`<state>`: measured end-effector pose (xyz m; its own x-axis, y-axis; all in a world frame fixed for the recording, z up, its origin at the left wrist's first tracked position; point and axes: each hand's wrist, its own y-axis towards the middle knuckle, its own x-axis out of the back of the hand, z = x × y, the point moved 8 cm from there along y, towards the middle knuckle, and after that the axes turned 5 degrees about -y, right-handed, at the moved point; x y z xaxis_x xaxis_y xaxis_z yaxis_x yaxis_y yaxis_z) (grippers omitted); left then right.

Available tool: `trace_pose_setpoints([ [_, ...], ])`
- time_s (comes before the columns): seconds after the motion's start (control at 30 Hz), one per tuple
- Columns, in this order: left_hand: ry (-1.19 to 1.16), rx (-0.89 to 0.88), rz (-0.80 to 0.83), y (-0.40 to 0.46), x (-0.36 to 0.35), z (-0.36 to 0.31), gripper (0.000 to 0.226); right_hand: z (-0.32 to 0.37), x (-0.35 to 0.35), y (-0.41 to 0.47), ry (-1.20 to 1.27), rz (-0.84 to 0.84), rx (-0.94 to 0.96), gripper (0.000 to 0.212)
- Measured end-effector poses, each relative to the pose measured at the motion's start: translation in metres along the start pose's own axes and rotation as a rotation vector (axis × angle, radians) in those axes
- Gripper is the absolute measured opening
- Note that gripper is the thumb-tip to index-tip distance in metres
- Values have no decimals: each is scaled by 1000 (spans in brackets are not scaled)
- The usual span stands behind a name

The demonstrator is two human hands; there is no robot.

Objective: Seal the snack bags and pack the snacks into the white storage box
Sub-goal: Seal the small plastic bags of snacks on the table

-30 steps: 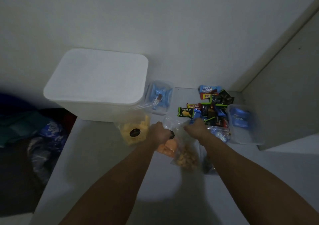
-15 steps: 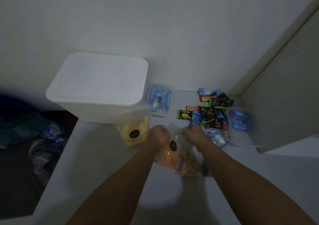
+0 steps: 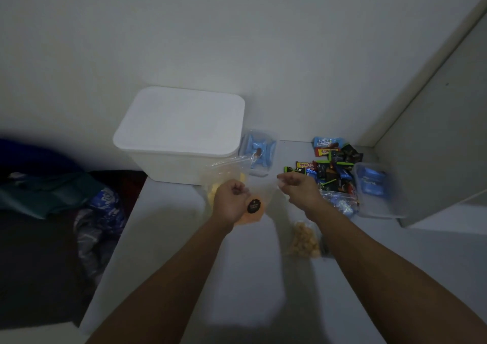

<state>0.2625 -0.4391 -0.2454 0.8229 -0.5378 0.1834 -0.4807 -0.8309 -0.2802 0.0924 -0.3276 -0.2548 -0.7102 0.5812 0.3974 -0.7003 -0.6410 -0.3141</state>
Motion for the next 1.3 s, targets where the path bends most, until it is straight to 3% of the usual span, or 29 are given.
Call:
trace_pose_setpoints([
  [0.2, -38, -77, -128, -14, 40, 2, 9, 30, -22, -25, 26, 55, 157, 18],
  [0.37, -47, -75, -136, -20, 52, 3, 31, 45, -38, -38, -39, 52, 254, 24],
  [0.5, -11, -81, -40, -20, 50, 1, 41, 55, -46, -47, -155, 44, 324, 24],
  [0.8, -151, -171, -81, -27, 75, -11, 10, 63, -37, -52, -190, -6, 333, 15],
  [1.07, -177, -124, -66, -18, 73, -14, 9, 76, -36, -54, -272, -5, 362, 2],
  [1.3, -208, -133, 39, -15, 64, -24, 13, 85, -37, -51, -388, -11, 405, 13],
])
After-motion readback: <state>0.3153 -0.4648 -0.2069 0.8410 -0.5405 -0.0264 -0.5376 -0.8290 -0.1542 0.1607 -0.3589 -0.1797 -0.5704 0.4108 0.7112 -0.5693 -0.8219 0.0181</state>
